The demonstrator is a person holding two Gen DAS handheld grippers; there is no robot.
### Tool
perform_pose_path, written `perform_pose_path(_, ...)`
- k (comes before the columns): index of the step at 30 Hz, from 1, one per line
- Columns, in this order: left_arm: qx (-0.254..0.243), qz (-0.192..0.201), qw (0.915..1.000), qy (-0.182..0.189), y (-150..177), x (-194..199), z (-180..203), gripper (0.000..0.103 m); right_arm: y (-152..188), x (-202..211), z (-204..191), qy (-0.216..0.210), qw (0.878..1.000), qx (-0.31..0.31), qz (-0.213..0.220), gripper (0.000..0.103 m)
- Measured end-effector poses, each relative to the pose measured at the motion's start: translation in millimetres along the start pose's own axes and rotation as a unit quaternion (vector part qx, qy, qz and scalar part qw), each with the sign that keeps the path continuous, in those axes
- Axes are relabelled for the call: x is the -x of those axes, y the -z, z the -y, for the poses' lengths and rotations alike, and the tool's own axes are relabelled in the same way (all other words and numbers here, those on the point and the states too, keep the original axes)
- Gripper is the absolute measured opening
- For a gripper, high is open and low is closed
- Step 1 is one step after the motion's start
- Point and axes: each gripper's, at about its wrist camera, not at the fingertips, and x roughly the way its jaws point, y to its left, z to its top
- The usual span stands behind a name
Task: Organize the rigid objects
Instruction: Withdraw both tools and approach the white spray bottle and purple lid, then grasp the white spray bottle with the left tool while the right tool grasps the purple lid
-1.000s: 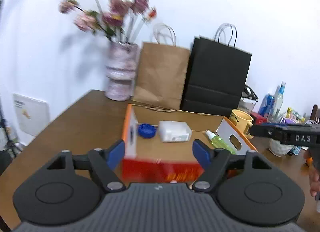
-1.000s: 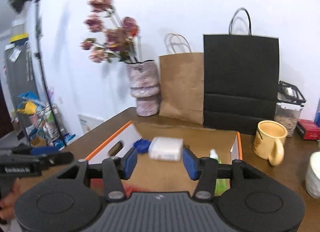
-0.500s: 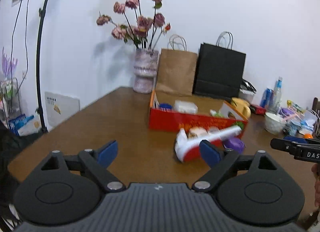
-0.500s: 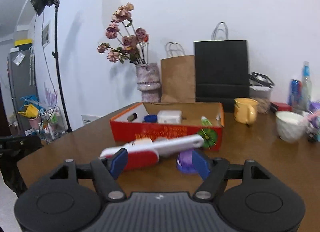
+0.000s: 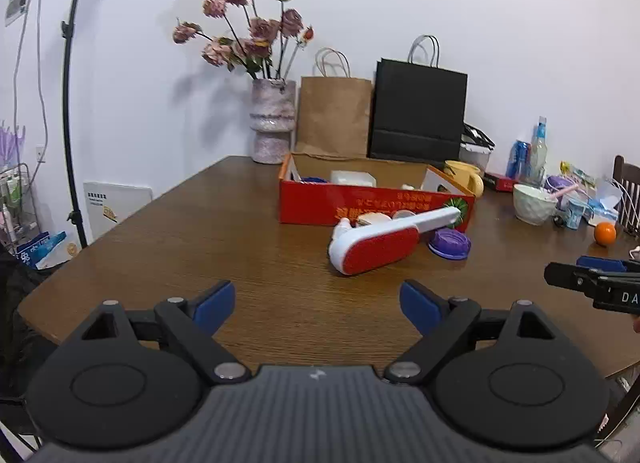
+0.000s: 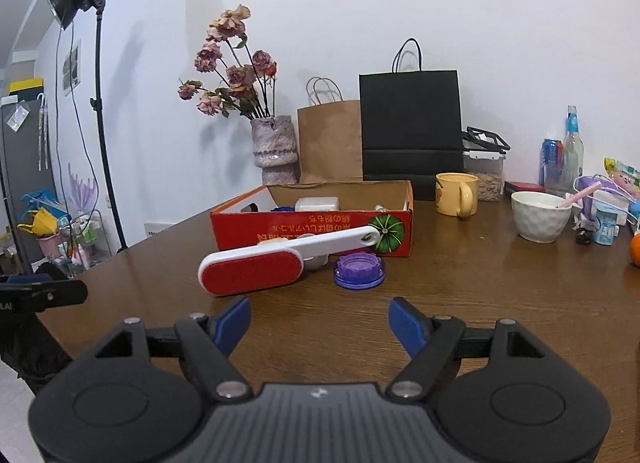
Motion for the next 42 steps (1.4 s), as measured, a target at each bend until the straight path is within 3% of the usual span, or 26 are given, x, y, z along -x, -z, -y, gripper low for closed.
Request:
perform_pose_path(8, -0.005, -0.018, 0.9998, 0.012, -11.2, -43.2, 8.8, 0.091, -8.6, -34.0, 13.8, 0.002, 1.0, 0.0, -0.014, 0.076)
perform_pose_path(15, -0.005, -0.015, 0.9998, 0.013, -53.4, -112.7, 0.9, 0.086, -29.8, -88.5, 18.0, 0.008, 0.999, 0.021, -0.032, 0.075)
perform_pose_path(17, -0.009, -0.04, 0.999, 0.018, -65.1, -145.1, -1.0, 0.072, -36.2, -108.5, 19.6, 0.009, 0.999, 0.028, -0.039, 0.074)
perform_pose_path(22, -0.017, -0.105, 0.9929, 0.054, -85.7, -221.0, -6.1, 0.06, -48.8, -158.2, 23.8, 0.017, 0.997, 0.043, -0.064, 0.07)
perform_pose_path(26, -0.01, -0.151, 0.9826, 0.107, -86.9, -258.4, -8.7, 0.06, -51.6, -193.4, 30.9, 0.025, 0.995, 0.047, -0.087, 0.065)
perform_pose_path(31, 0.008, -0.17, 0.9764, 0.132, -86.7, -275.0, -12.0, 0.071, -45.3, -221.9, 36.4, 0.025, 0.992, 0.045, -0.114, 0.064)
perform_pose_path(34, 0.031, -0.187, 0.9704, 0.15, -85.6, -282.4, -16.7, 0.076, -45.2, -226.8, 37.9, 0.016, 0.993, 0.038, -0.109, 0.059)
perform_pose_path(36, 0.025, -0.203, 0.9652, 0.163, -84.0, -283.1, -13.1, 0.068, -45.1, -229.0, 37.7, 0.019, 0.993, 0.04, -0.108, 0.054)
perform_pose_path(38, 0.005, -0.209, 0.9665, 0.149, -78.2, -284.7, -7.7, 0.037, -43.8, -228.9, 36.8, 0.022, 0.993, 0.048, -0.107, 0.054)
perform_pose_path(39, -0.004, -0.198, 0.9707, 0.136, -75.8, -282.5, -6.5, 0.03, -43.5, -228.3, 37.0, 0.022, 0.993, 0.047, -0.106, 0.054)
perform_pose_path(42, 0.004, -0.192, 0.9728, 0.13, -73.8, -279.0, -11.5, 0.028, -42.0, -225.8, 35.6, 0.029, 0.993, 0.054, -0.104, 0.054)
